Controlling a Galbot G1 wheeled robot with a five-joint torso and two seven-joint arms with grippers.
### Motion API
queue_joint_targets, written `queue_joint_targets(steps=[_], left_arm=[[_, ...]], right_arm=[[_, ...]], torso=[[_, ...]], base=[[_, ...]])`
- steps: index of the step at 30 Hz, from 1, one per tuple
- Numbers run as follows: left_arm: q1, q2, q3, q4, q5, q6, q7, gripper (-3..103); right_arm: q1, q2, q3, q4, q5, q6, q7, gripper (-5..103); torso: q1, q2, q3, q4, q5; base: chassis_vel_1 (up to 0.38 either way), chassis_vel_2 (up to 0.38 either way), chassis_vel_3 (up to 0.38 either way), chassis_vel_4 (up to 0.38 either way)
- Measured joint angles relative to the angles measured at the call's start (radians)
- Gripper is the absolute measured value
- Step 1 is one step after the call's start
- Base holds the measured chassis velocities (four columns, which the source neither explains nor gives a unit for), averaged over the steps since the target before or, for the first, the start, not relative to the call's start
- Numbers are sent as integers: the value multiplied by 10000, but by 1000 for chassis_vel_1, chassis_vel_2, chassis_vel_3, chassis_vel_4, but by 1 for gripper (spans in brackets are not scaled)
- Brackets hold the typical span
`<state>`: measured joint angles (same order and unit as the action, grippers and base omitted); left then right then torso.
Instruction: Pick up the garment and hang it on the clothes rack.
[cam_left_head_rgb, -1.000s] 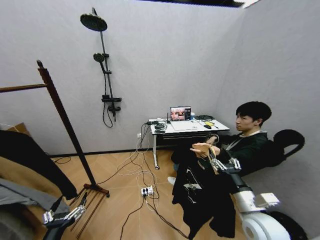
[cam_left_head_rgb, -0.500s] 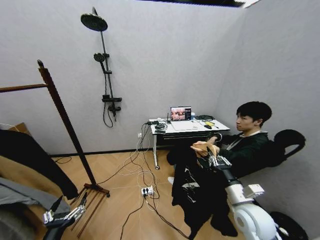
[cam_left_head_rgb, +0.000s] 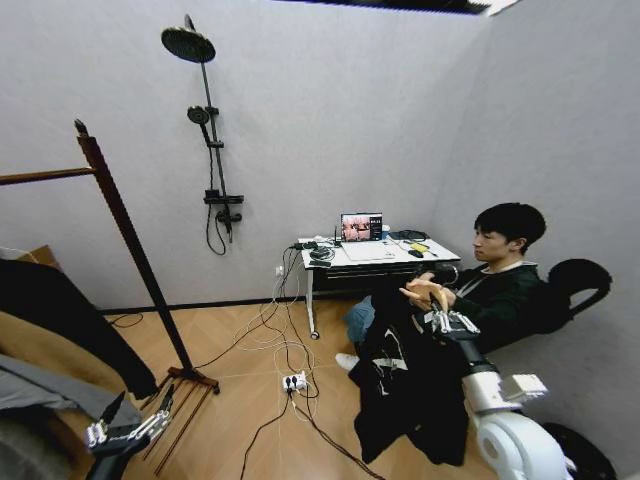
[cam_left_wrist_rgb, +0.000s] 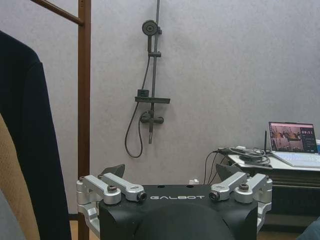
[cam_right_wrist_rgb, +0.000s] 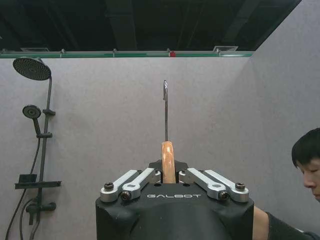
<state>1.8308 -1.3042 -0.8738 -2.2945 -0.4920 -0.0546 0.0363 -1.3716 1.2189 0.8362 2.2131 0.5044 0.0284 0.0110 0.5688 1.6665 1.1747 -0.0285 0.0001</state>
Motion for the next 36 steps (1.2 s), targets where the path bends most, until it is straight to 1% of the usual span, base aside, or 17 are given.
queue_joint_targets(steps=[2,9,20,23,25,27,28,29,31,32,33,35,36], left_arm=[[0,0,0,0,0,0,0,100],[0,0,0,0,0,0,0,100],[0,0,0,0,0,0,0,100],[0,0,0,0,0,0,0,100],[0,0,0,0,0,0,0,100],[0,0,0,0,0,0,1,100],[1,0,0,-1,0,0,2,100],[1,0,0,-1,0,0,2,100],[0,0,0,0,0,0,0,100],[0,0,0,0,0,0,0,100],[1,0,0,0,0,0,1,100],[-1,0,0,0,0,0,1,100],[0,0,0,0,0,0,1,100]], right_arm=[[-111,17,64,145,-2,161,127,10],[-425,251,122,353,-188,148,125,10],[-615,289,156,361,-153,145,95,10],[-601,285,114,319,-135,148,75,10],[-599,285,93,291,-134,157,51,10],[-598,287,84,267,-134,172,32,10],[-598,288,72,237,-132,190,11,10],[-598,288,72,237,-132,190,11,10],[-598,286,52,204,-130,235,-16,10],[-598,286,52,204,-130,235,-16,10],[-593,277,41,183,-123,276,-33,10],[-570,261,19,134,-118,395,-79,10],[-545,249,14,122,-116,435,-121,10]], torso=[[0,0,0,2,-1],[0,0,0,2,-1],[-5,2,-1,2,-2],[-4,1,-1,4,0],[-3,1,-1,2,-6],[-2,1,-1,0,-4],[-1,0,0,7,7],[-1,0,0,7,7],[2,-2,0,2,-11],[2,-2,0,2,-11],[1,0,0,1,-1],[1,-1,0,-2,-4],[2,-2,1,2,-4]], base=[[0,0,0,0],[0,0,0,0],[-30,19,32,-28],[-121,141,164,-132],[-196,182,204,-186],[-205,200,217,-216],[-214,241,208,-234],[-214,241,208,-234],[-257,214,265,-246],[-278,214,265,-256],[-278,248,265,-256],[-264,249,260,-271],[-254,249,249,-274]])
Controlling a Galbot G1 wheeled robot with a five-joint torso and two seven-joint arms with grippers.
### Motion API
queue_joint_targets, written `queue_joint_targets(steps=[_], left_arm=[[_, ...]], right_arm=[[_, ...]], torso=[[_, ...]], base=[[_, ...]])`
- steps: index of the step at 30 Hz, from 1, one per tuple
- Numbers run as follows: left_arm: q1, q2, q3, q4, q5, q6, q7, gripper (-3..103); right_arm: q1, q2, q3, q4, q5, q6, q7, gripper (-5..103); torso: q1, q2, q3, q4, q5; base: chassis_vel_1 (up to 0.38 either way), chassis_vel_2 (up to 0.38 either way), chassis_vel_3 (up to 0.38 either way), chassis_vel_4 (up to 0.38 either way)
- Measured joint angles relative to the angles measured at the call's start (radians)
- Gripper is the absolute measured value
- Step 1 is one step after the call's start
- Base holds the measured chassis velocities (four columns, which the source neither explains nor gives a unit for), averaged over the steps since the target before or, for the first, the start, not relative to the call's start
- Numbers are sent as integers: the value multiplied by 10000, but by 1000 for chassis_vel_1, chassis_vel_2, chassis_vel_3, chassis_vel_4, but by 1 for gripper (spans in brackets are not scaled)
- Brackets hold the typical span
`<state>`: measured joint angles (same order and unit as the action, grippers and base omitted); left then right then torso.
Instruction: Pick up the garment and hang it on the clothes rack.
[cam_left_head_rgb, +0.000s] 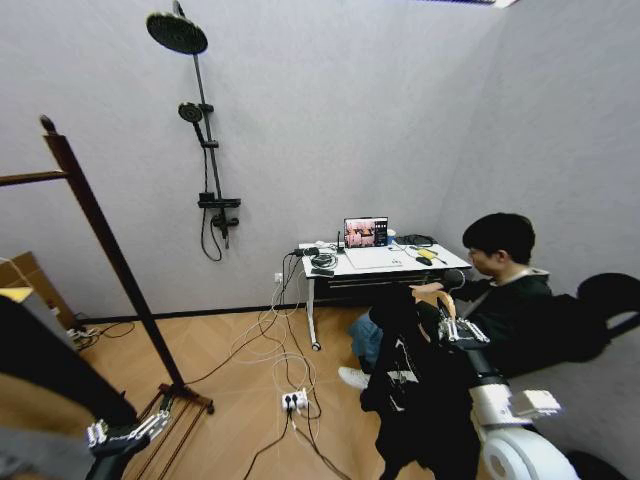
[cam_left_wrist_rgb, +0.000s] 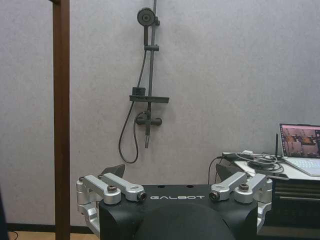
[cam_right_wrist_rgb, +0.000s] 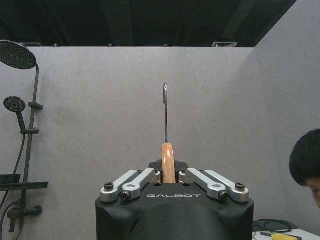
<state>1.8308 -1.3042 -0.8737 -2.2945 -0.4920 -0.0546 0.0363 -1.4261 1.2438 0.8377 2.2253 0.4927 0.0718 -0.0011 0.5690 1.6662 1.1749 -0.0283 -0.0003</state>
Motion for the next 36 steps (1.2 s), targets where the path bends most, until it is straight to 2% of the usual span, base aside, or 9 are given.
queue_joint_targets(steps=[1,2,4,5,12,18,19,25,36], left_arm=[[1,0,-1,0,1,0,-1,100],[0,0,-1,0,0,0,0,100],[-1,0,0,0,0,0,0,100],[-1,1,0,0,0,0,0,100],[0,0,0,0,0,0,0,100],[3,0,0,0,0,0,0,100],[1,0,-1,0,0,0,-1,100],[0,0,0,0,0,0,0,100],[0,0,0,0,0,0,0,100]], right_arm=[[26,-11,-15,-30,6,22,-34,10],[40,-12,-33,-62,9,43,-63,10],[60,-15,-46,-73,8,74,-102,10],[103,-17,-78,-109,8,105,-136,10],[262,-90,-145,-204,5,163,-334,10],[960,-589,-380,-753,155,397,-1456,10],[1473,-927,-555,-1115,181,414,-1697,10],[2514,-1518,-1107,-1841,203,266,-1712,10],[3775,-1732,-2033,-2501,391,-6,-1480,10]], torso=[[3,-1,1,8,13],[5,-2,1,0,1],[8,-3,1,0,-6],[13,-4,3,0,7],[5,-3,1,0,0],[-14,7,-4,-2,6],[-13,7,-4,0,4],[0,1,0,2,4],[-2,1,0,-1,3]], base=[[-258,292,249,-228],[-258,237,214,-228],[-227,237,214,-210],[-108,139,137,-67],[-55,44,24,-31],[35,-34,-41,36],[0,0,0,0],[-1,9,7,2],[47,47,49,55]])
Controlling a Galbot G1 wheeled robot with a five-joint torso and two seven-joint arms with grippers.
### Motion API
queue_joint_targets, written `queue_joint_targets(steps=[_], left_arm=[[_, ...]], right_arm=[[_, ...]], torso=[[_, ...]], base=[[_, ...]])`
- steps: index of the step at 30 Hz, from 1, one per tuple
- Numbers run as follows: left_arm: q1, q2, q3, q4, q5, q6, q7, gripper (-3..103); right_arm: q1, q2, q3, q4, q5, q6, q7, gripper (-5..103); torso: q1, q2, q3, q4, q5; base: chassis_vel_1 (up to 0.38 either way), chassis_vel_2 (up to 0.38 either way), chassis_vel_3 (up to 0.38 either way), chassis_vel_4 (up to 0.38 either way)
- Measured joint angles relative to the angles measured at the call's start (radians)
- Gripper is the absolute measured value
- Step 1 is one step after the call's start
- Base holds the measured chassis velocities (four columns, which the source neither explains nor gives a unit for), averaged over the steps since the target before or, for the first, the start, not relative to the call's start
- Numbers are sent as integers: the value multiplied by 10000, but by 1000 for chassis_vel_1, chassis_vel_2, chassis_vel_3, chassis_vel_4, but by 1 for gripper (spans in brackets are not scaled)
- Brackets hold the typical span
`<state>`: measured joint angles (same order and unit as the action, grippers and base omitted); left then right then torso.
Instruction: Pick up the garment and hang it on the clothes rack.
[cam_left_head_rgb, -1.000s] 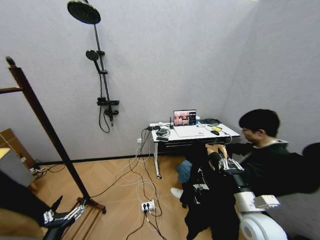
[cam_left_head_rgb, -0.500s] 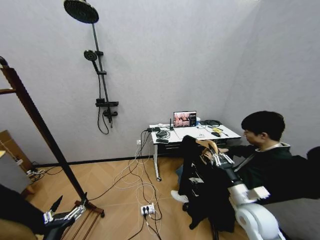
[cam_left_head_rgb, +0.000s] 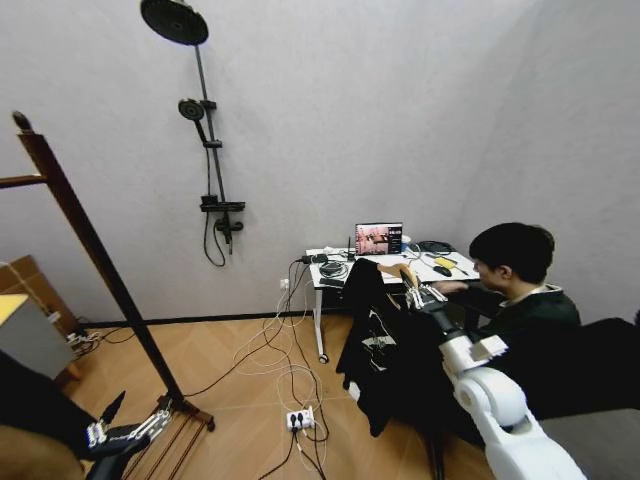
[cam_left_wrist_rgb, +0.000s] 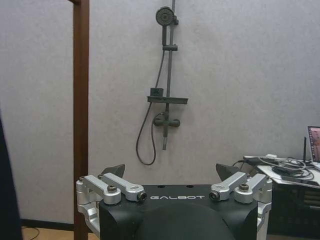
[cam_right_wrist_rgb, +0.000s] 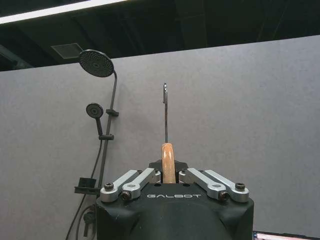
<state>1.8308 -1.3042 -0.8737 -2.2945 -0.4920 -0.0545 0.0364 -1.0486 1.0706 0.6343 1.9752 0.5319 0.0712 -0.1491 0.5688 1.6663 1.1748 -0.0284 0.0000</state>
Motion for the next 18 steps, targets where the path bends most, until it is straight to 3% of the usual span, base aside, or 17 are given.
queue_joint_targets(steps=[11,18], left_arm=[[0,0,0,0,0,0,0,100],[0,0,0,0,0,0,-1,100]], right_arm=[[1249,-162,-986,-570,153,-320,312,10],[2581,-482,-1782,-774,486,-1151,876,10]], torso=[[-1,0,0,2,0],[0,0,-1,1,-3]], base=[[95,94,94,90],[129,125,130,123]])
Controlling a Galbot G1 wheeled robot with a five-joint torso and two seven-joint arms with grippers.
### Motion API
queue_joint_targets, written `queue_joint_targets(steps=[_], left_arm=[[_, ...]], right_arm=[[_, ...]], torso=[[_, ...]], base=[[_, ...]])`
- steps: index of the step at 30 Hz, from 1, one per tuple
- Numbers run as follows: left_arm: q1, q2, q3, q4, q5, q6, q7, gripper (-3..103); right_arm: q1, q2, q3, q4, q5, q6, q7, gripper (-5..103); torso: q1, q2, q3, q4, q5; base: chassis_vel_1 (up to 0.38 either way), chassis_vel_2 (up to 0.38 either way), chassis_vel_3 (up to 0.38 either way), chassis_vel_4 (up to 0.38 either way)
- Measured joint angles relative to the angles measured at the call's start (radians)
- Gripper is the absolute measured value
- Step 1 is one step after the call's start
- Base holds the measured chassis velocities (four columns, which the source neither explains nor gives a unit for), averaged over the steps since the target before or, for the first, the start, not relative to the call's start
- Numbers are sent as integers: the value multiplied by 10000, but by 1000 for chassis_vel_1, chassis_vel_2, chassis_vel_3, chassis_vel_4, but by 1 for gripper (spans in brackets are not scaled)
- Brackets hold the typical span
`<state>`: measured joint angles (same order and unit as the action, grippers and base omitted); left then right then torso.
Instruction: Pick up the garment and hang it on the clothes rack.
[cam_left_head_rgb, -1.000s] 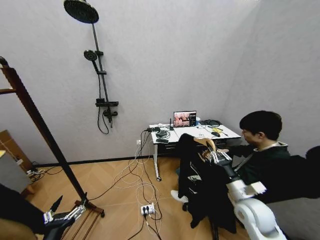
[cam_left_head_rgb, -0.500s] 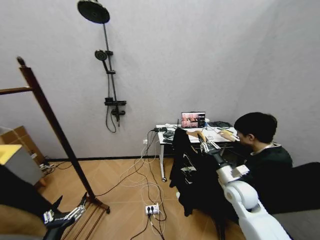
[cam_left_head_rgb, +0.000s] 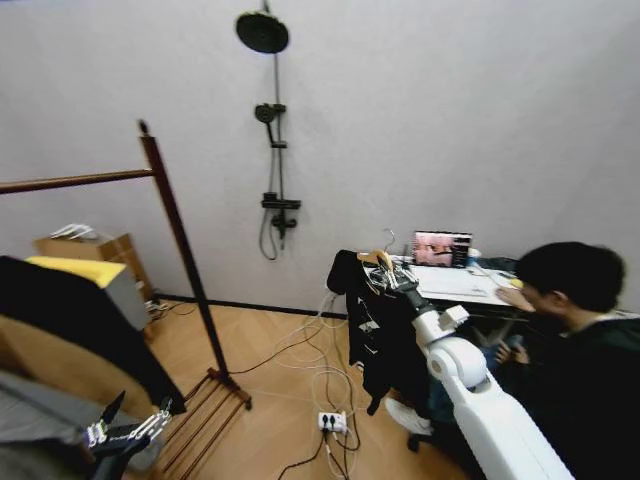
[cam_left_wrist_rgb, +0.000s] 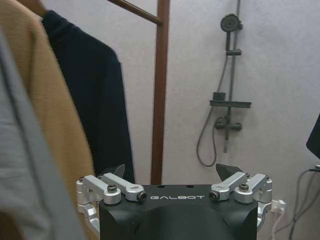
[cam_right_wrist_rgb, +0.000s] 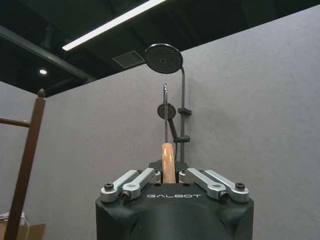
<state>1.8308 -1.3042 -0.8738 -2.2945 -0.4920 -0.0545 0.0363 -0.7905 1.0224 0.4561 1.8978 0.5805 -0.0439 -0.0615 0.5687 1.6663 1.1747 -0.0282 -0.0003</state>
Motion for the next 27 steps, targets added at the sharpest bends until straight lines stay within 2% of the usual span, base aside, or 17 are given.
queue_joint_targets(steps=[9,12,14,17,19,27], left_arm=[[0,0,0,0,0,0,0,100],[0,0,0,0,0,0,0,100],[0,0,0,0,0,0,0,100],[0,0,0,0,0,0,0,100],[0,0,0,0,0,0,0,100],[0,0,0,0,0,0,0,100]], right_arm=[[1602,-227,-1220,-151,708,-898,702,10],[1665,-205,-1339,-44,836,-1057,786,10],[1732,-189,-1556,467,1224,-1482,936,10],[1757,-208,-1619,628,1377,-1598,948,10],[1886,-253,-1701,949,1868,-1908,983,10],[2650,-296,-2109,309,2103,-2037,862,10]], torso=[[2,0,1,0,3],[2,0,1,0,5],[-1,1,0,1,1],[-1,1,0,-1,3],[0,1,0,-1,1],[-1,1,0,-1,6]], base=[[130,125,131,124],[125,113,128,130],[127,115,140,128],[129,129,118,125],[140,111,108,122],[130,113,123,127]])
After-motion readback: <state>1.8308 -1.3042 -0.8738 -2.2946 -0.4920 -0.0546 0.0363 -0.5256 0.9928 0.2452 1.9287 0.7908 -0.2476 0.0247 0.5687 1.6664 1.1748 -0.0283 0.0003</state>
